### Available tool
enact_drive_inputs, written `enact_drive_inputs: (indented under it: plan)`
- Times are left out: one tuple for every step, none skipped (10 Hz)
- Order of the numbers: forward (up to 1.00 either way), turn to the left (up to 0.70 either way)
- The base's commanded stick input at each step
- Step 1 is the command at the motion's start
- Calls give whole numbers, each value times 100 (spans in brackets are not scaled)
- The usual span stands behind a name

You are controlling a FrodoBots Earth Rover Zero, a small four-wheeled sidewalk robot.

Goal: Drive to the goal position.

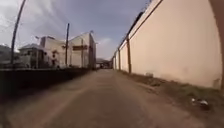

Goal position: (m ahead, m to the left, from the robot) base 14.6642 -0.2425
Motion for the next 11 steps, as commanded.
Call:
enact_drive_inputs:
  plan:
    - [70,0]
    - [70,0]
    - [70,0]
    - [70,0]
    - [70,0]
    - [70,0]
    - [70,0]
    - [70,0]
    - [70,0]
    - [70,0]
    - [70,0]
